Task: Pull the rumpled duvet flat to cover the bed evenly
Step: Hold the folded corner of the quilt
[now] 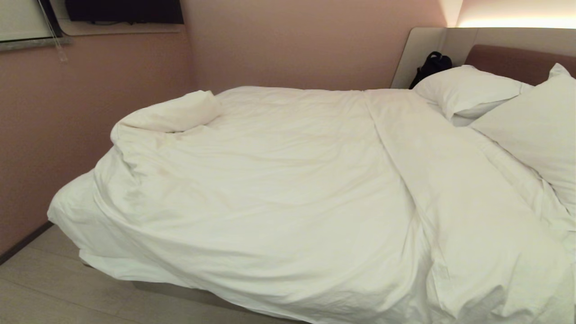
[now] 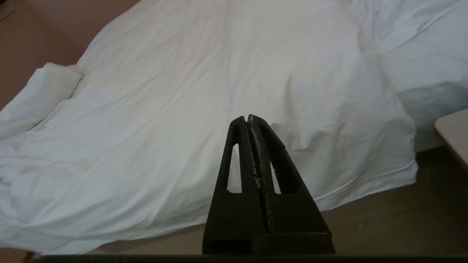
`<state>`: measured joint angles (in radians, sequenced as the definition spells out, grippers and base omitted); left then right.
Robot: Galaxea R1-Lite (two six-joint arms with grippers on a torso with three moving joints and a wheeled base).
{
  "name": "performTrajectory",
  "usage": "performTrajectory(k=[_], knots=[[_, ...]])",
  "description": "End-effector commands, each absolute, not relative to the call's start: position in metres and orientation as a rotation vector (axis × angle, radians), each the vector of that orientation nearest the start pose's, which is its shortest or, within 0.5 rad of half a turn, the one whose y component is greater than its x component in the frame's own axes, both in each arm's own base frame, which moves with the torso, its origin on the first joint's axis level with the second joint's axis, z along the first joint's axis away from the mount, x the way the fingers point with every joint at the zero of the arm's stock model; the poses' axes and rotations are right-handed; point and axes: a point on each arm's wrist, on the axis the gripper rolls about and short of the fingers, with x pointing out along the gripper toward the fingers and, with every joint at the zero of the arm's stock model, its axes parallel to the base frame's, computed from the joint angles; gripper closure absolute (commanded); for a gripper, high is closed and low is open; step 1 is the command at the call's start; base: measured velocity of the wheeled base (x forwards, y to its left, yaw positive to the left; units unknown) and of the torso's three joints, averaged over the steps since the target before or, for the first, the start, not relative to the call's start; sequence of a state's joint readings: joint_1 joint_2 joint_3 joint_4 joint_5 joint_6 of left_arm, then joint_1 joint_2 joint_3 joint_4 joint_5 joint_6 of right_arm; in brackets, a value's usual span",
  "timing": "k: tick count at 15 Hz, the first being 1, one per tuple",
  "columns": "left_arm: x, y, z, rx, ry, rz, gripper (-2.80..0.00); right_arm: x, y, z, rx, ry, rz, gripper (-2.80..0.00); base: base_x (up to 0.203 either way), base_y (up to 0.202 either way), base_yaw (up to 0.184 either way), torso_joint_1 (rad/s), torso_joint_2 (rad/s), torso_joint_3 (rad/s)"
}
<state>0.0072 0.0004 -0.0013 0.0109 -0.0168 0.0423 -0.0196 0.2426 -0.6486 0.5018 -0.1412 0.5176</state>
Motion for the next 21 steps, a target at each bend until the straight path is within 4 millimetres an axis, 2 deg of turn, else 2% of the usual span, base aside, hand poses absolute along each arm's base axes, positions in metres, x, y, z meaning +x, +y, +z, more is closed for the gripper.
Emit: performTrajectory(k=[1, 4, 6, 9, 11, 16, 21], knots=[[-0.023, -0.001, 0.075, 0.043, 0.009, -0.009, 0.00, -0.070, -0.003, 0.194, 0.472, -0.004, -0.187, 0.00, 0.000, 0.000, 0.000, 0.000, 0.00, 0.000], [-0.023, -0.001, 0.075, 0.043, 0.009, -0.009, 0.00, -0.084, -0.003, 0.178, 0.428, -0.061, -0.148, 0.00, 0.000, 0.000, 0.000, 0.000, 0.00, 0.000], [-0.023, -0.001, 0.075, 0.043, 0.009, -0.009, 0.00, -0.086, -0.003, 0.165, 0.361, -0.060, -0.143, 0.00, 0.000, 0.000, 0.000, 0.000, 0.00, 0.000], [-0.023, -0.001, 0.074, 0.043, 0.010, -0.009, 0.00, -0.084, -0.003, 0.164, 0.267, -0.109, -0.133, 0.00, 0.000, 0.000, 0.000, 0.000, 0.00, 0.000], [-0.023, -0.001, 0.075, 0.043, 0.009, -0.009, 0.00, -0.080, -0.003, 0.161, 0.172, -0.120, -0.139, 0.00, 0.000, 0.000, 0.000, 0.000, 0.00, 0.000], [-0.023, -0.001, 0.075, 0.041, 0.009, -0.009, 0.00, -0.067, -0.002, 0.153, 0.066, -0.143, -0.097, 0.00, 0.000, 0.000, 0.000, 0.000, 0.00, 0.000], [-0.023, -0.001, 0.074, 0.043, 0.010, -0.009, 0.00, -0.043, -0.001, 0.123, -0.027, -0.113, -0.054, 0.00, 0.000, 0.000, 0.000, 0.000, 0.00, 0.000]])
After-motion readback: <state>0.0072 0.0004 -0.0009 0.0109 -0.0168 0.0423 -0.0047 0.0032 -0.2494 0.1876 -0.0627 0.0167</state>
